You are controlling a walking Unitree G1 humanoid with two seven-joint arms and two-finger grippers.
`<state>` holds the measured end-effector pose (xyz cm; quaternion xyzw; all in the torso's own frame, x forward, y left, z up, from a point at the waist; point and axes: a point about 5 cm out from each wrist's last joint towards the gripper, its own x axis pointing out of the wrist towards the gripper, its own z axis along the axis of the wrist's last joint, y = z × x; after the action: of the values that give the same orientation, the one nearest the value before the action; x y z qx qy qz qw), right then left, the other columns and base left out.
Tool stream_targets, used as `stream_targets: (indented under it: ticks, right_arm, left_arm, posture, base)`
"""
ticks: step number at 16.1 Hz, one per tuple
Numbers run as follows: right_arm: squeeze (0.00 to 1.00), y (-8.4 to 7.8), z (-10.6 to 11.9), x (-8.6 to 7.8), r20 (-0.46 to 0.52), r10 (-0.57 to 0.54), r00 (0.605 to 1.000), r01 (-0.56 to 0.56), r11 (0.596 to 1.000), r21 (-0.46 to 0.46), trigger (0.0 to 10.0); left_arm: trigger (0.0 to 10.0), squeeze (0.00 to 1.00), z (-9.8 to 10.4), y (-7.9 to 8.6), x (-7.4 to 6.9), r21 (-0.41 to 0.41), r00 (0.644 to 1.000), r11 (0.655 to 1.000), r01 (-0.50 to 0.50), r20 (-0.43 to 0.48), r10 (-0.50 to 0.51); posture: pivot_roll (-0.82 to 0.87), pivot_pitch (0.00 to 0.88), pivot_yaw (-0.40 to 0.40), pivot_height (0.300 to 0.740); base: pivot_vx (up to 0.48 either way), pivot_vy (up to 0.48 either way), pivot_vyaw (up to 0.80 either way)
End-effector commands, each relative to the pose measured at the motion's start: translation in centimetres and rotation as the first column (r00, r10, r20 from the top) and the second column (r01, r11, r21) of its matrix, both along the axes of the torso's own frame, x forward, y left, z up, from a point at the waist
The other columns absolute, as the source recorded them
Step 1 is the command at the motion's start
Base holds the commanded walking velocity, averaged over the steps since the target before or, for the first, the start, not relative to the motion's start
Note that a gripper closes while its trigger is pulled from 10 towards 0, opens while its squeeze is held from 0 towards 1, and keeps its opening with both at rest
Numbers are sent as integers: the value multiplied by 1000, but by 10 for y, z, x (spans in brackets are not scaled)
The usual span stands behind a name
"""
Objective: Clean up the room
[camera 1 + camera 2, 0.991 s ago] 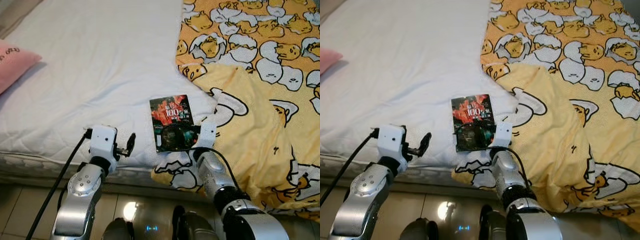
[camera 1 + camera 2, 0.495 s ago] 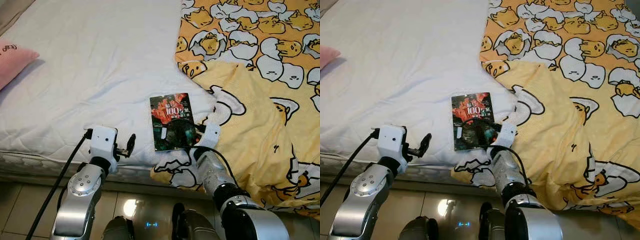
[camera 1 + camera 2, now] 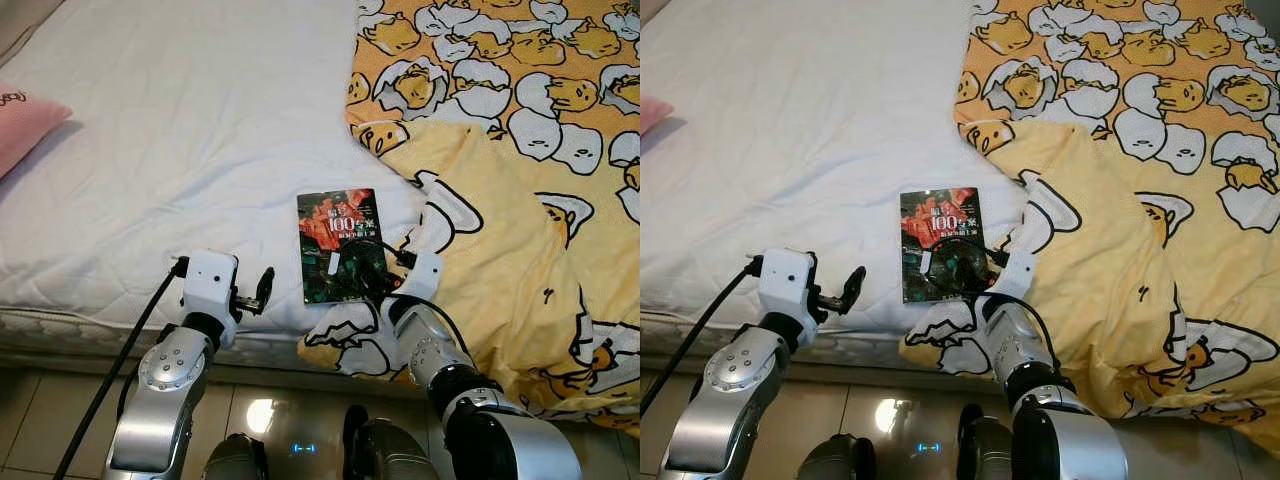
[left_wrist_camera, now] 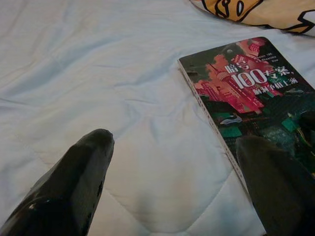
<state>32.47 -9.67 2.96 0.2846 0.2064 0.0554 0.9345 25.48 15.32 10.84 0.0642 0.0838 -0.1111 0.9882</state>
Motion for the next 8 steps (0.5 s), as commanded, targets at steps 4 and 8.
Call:
stream_targets:
  ticks: [4, 8]
  right_arm:
    - [0, 4, -15, -12, -81, 13, 997, -9, 999, 48, 0]
    - [0, 11, -4, -5, -4, 52, 999, -52, 998, 26, 0]
  left_arm:
    - [10000, 0, 0, -12, -10, 15, 992, 992, 127, 25, -128]
    - [10000, 0, -3, -12, -7, 18, 993, 993, 113, 19, -114]
  posture:
    - [135, 267, -36, 736]
    - [125, 268, -43, 736]
  base:
    - [0, 0, 0]
    - [0, 0, 0]
